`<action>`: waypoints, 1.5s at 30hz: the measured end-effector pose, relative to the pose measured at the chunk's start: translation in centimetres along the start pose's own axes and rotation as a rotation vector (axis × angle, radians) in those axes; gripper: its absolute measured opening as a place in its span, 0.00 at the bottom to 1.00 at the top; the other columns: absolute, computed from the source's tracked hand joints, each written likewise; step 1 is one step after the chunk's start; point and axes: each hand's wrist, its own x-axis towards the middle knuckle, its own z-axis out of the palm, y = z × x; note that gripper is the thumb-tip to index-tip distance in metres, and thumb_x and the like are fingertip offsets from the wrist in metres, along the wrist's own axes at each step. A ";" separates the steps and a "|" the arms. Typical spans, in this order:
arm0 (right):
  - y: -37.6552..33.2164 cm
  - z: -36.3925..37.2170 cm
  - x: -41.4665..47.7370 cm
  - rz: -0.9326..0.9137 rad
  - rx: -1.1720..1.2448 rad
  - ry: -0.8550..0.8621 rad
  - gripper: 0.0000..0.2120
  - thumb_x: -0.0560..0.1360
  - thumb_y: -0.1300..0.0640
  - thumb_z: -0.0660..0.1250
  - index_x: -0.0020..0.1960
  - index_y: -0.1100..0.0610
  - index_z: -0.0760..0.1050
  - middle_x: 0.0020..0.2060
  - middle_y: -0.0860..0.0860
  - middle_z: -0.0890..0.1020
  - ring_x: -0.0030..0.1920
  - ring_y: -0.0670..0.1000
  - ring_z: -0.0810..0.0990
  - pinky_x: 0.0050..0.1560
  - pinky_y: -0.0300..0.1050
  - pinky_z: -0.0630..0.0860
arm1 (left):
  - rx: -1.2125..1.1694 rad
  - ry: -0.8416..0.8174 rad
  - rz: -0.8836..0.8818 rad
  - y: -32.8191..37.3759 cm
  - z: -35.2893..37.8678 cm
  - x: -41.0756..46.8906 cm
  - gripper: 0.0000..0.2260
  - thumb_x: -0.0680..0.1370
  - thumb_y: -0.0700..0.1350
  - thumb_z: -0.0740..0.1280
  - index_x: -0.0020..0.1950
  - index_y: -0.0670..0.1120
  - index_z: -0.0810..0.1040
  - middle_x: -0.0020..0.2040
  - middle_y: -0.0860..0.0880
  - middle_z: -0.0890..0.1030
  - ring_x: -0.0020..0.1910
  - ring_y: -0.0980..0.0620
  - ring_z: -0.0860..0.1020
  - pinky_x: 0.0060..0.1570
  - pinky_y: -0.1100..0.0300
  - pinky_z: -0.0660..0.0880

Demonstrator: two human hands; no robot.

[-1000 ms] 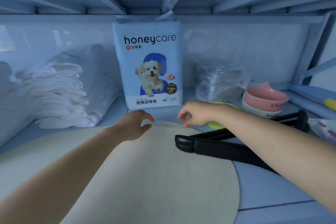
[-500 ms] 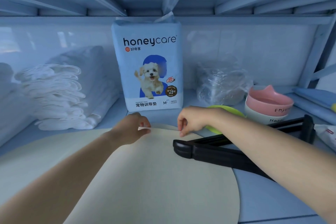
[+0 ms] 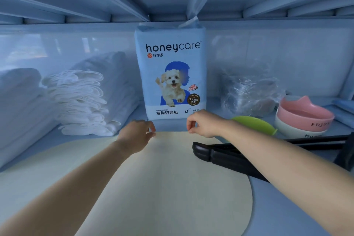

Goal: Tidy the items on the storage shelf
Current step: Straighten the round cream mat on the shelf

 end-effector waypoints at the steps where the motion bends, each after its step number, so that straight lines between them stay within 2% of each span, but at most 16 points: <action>1: 0.2 0.2 0.0 0.003 -0.004 -0.018 0.01 0.74 0.57 0.68 0.44 0.51 0.77 0.42 0.45 0.78 0.40 0.45 0.74 0.34 0.34 0.65 | -0.005 -0.020 0.001 -0.2 0.3 -0.2 0.07 0.79 0.51 0.61 0.54 0.54 0.75 0.51 0.54 0.76 0.50 0.53 0.73 0.42 0.58 0.70; 4: 1.1 0.0 -0.3 0.029 0.015 -0.069 0.04 0.72 0.54 0.70 0.47 0.52 0.78 0.46 0.48 0.81 0.40 0.45 0.75 0.37 0.33 0.69 | -0.093 -0.052 0.004 -0.8 1.1 -1.0 0.08 0.79 0.49 0.58 0.57 0.53 0.73 0.54 0.50 0.73 0.54 0.48 0.74 0.50 0.53 0.73; 8: 1.9 -0.4 -0.7 0.060 0.051 -0.121 0.07 0.70 0.52 0.73 0.48 0.51 0.79 0.45 0.48 0.81 0.40 0.44 0.76 0.39 0.33 0.70 | -0.054 -0.038 -0.004 -1.1 1.5 -1.2 0.09 0.80 0.49 0.57 0.58 0.53 0.72 0.54 0.49 0.74 0.56 0.48 0.72 0.53 0.52 0.73; 12: 2.0 -0.3 -0.8 0.053 0.049 -0.101 0.07 0.70 0.53 0.73 0.47 0.51 0.80 0.45 0.48 0.82 0.39 0.44 0.75 0.37 0.32 0.69 | -0.036 -0.043 0.028 -1.0 1.4 -1.0 0.11 0.79 0.48 0.58 0.61 0.53 0.72 0.55 0.49 0.73 0.56 0.45 0.74 0.53 0.50 0.73; 14: 1.9 -0.2 -0.8 0.050 0.038 -0.105 0.09 0.70 0.52 0.72 0.50 0.52 0.80 0.45 0.48 0.81 0.40 0.45 0.75 0.38 0.33 0.68 | -0.054 -0.056 0.025 -1.0 1.4 -1.0 0.12 0.79 0.47 0.59 0.62 0.53 0.73 0.57 0.49 0.72 0.56 0.45 0.74 0.54 0.51 0.73; 16: 1.8 0.1 -0.7 0.055 0.015 -0.115 0.11 0.71 0.52 0.72 0.52 0.53 0.79 0.43 0.47 0.79 0.42 0.46 0.75 0.39 0.36 0.68 | -0.070 -0.053 -0.012 -0.7 1.3 -0.9 0.10 0.80 0.48 0.59 0.58 0.52 0.75 0.55 0.49 0.73 0.55 0.47 0.74 0.53 0.52 0.73; 21: 1.7 -0.3 -0.6 0.039 0.065 -0.059 0.05 0.70 0.55 0.73 0.45 0.52 0.78 0.40 0.47 0.78 0.36 0.43 0.74 0.34 0.33 0.67 | -0.081 -0.004 -0.078 -0.1 1.2 -1.0 0.07 0.79 0.50 0.61 0.54 0.52 0.75 0.51 0.50 0.74 0.49 0.49 0.75 0.48 0.54 0.75; 24: 1.7 -0.3 -0.6 0.023 0.089 -0.015 0.04 0.70 0.56 0.72 0.43 0.51 0.78 0.40 0.47 0.79 0.35 0.42 0.73 0.33 0.33 0.66 | -0.083 0.015 -0.089 -0.2 1.2 -1.7 0.09 0.79 0.48 0.59 0.57 0.52 0.76 0.55 0.49 0.75 0.52 0.48 0.76 0.50 0.55 0.74; 28: 1.7 0.3 -0.6 0.018 0.052 -0.014 0.03 0.71 0.57 0.71 0.45 0.53 0.80 0.44 0.49 0.82 0.39 0.45 0.75 0.34 0.32 0.68 | -0.182 0.080 -0.067 -0.5 1.5 -2.9 0.13 0.79 0.45 0.59 0.61 0.51 0.77 0.59 0.49 0.76 0.57 0.49 0.76 0.55 0.61 0.69; 33: 1.5 0.1 -0.4 0.002 0.038 -0.061 0.07 0.72 0.55 0.70 0.49 0.51 0.80 0.48 0.48 0.81 0.44 0.46 0.76 0.42 0.36 0.69 | -0.169 -0.047 -0.026 -0.6 1.6 -3.6 0.18 0.78 0.54 0.60 0.68 0.55 0.71 0.69 0.52 0.69 0.68 0.52 0.67 0.68 0.60 0.60; 38: -0.2 0.0 -0.4 -0.032 0.079 -0.051 0.09 0.74 0.51 0.67 0.53 0.51 0.79 0.51 0.46 0.81 0.45 0.43 0.75 0.47 0.36 0.69 | -0.063 -0.158 -0.019 -0.5 1.4 -3.9 0.25 0.77 0.64 0.55 0.73 0.59 0.61 0.73 0.56 0.62 0.73 0.53 0.58 0.72 0.59 0.52; 41: -2.3 0.0 -0.6 -0.073 0.096 -0.020 0.09 0.75 0.51 0.66 0.54 0.50 0.79 0.49 0.44 0.80 0.44 0.43 0.75 0.44 0.34 0.68 | -0.073 -0.146 -0.033 -0.6 1.4 -4.0 0.25 0.77 0.64 0.56 0.73 0.59 0.61 0.73 0.55 0.62 0.73 0.53 0.59 0.72 0.58 0.53; 45: -5.4 0.2 -1.5 -0.087 0.129 0.046 0.09 0.75 0.50 0.66 0.54 0.50 0.79 0.44 0.41 0.77 0.45 0.44 0.75 0.46 0.37 0.69 | -0.160 -0.063 -0.046 -0.2 1.3 -3.9 0.23 0.77 0.60 0.60 0.70 0.56 0.67 0.71 0.52 0.66 0.70 0.52 0.64 0.70 0.58 0.60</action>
